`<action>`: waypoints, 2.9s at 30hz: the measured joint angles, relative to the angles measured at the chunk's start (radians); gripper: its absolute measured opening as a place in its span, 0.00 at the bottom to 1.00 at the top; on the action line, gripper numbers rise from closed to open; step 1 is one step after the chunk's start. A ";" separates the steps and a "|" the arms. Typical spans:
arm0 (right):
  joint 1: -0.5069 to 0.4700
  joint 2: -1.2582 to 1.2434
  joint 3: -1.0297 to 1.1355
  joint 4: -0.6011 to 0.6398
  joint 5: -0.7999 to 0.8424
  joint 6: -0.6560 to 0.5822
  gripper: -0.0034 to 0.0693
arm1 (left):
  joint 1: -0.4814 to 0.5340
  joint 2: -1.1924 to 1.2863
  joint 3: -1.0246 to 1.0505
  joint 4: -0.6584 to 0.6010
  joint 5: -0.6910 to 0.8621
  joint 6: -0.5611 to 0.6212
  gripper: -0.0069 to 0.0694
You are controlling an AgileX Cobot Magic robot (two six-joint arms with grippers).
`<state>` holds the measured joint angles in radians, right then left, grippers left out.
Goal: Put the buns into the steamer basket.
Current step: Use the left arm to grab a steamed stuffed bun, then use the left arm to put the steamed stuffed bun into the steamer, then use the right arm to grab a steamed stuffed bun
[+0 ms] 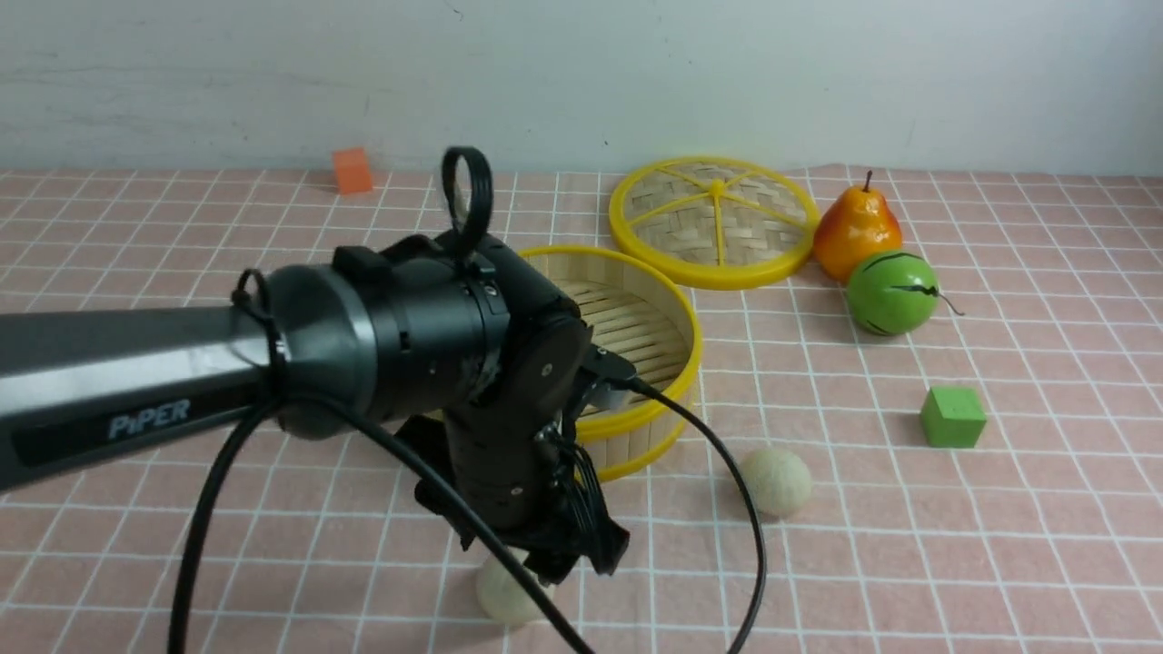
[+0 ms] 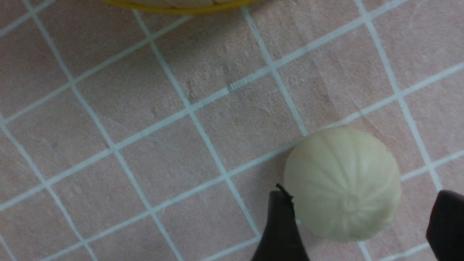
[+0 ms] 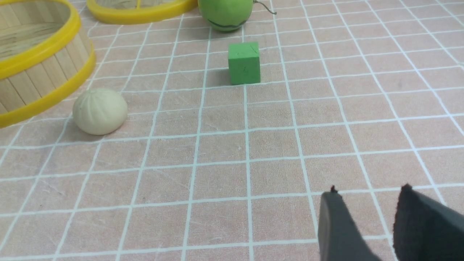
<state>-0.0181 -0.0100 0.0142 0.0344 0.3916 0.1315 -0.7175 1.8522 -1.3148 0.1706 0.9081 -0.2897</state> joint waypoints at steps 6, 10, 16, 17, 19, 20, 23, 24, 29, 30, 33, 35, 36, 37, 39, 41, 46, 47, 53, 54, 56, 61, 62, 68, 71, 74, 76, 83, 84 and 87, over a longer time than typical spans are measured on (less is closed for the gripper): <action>0.000 0.000 0.000 0.000 0.000 0.000 0.38 | 0.000 0.048 0.000 0.001 -0.025 -0.012 0.67; 0.000 0.000 0.000 0.000 0.000 0.000 0.38 | 0.000 0.070 0.000 0.000 -0.037 -0.017 0.51; 0.000 0.000 0.000 0.000 0.000 0.000 0.38 | 0.000 0.058 -0.003 0.000 -0.038 -0.017 0.21; 0.000 0.000 0.000 0.000 0.000 0.000 0.38 | 0.000 0.049 -0.012 0.000 -0.029 -0.016 0.17; 0.000 0.000 0.000 0.000 0.000 0.000 0.38 | 0.000 0.017 -0.049 0.000 -0.001 -0.006 0.09; 0.000 0.000 0.000 0.000 0.000 0.000 0.38 | 0.000 0.003 -0.067 0.003 0.005 0.001 0.09; 0.000 0.000 0.000 0.000 0.000 0.000 0.38 | 0.000 -0.046 -0.160 0.033 0.014 0.023 0.09; 0.000 0.000 0.000 0.000 0.000 0.000 0.38 | 0.002 -0.055 -0.203 0.045 0.014 0.028 0.09; 0.000 0.000 0.000 0.000 0.000 0.000 0.38 | 0.056 -0.021 -0.352 0.044 0.030 0.030 0.09; 0.000 0.000 0.000 0.000 0.000 0.000 0.38 | 0.059 -0.018 -0.356 0.044 0.030 0.030 0.09; 0.000 0.000 0.000 0.000 0.000 0.000 0.38 | 0.122 0.065 -0.416 0.019 0.028 0.030 0.09; 0.000 0.000 0.000 0.000 0.000 0.000 0.38 | 0.140 0.097 -0.432 0.009 0.025 0.030 0.09; 0.000 0.000 0.000 0.000 0.000 0.000 0.38 | 0.161 0.139 -0.451 -0.007 0.021 0.030 0.09; 0.000 0.000 0.000 0.000 0.000 0.000 0.38 | 0.170 0.164 -0.462 -0.018 0.019 0.030 0.10; 0.000 0.000 0.000 0.000 0.000 0.000 0.38 | 0.181 0.208 -0.479 -0.039 0.013 0.030 0.12; 0.000 0.000 0.000 0.000 0.000 0.000 0.38 | 0.184 0.236 -0.484 -0.052 -0.002 0.032 0.16; 0.000 0.000 0.000 0.000 0.000 0.000 0.38 | 0.185 0.293 -0.489 -0.086 -0.051 0.033 0.38; 0.000 0.000 0.000 0.000 0.000 0.000 0.38 | 0.185 0.295 -0.489 -0.087 -0.052 0.033 0.39; 0.000 0.000 0.000 0.000 0.000 0.000 0.38 | 0.185 0.303 -0.491 -0.094 -0.061 0.033 0.67; 0.000 0.000 0.000 0.000 0.000 0.000 0.38 | 0.185 0.301 -0.491 -0.095 -0.056 0.033 0.69; 0.000 0.000 0.000 0.000 0.000 0.000 0.38 | 0.185 0.299 -0.494 -0.097 -0.031 0.033 0.71; 0.000 0.000 0.000 0.000 0.000 0.000 0.38 | 0.185 0.236 -0.563 -0.101 0.121 0.033 0.72; 0.000 0.000 0.000 0.000 0.000 0.000 0.38 | 0.185 0.212 -0.584 -0.101 0.156 0.033 0.72; 0.000 0.000 0.000 0.000 0.000 0.000 0.38 | 0.185 0.012 -0.647 -0.101 0.308 0.038 0.72; 0.000 0.000 0.000 0.000 0.000 0.000 0.38 | 0.185 -0.100 -0.648 -0.101 0.334 0.037 0.71; 0.000 0.000 0.000 0.000 0.000 0.000 0.38 | 0.185 -0.235 -0.606 -0.101 0.337 0.036 0.66; 0.000 0.000 0.000 0.000 0.000 0.000 0.38 | 0.185 -0.316 -0.553 -0.101 0.338 0.027 0.61; 0.000 0.000 0.000 0.000 0.000 0.000 0.38 | 0.185 -0.616 -0.217 -0.098 0.338 0.014 0.33; 0.000 0.000 0.000 0.000 0.000 0.000 0.38 | 0.185 -0.648 -0.158 -0.097 0.338 0.013 0.29; 0.000 0.000 0.000 0.000 0.000 0.000 0.38 | 0.185 -0.734 -0.034 -0.097 0.324 0.010 0.21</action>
<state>-0.0181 -0.0100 0.0142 0.0344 0.3916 0.1315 -0.5324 1.1179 -1.3489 0.0733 1.2322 -0.2796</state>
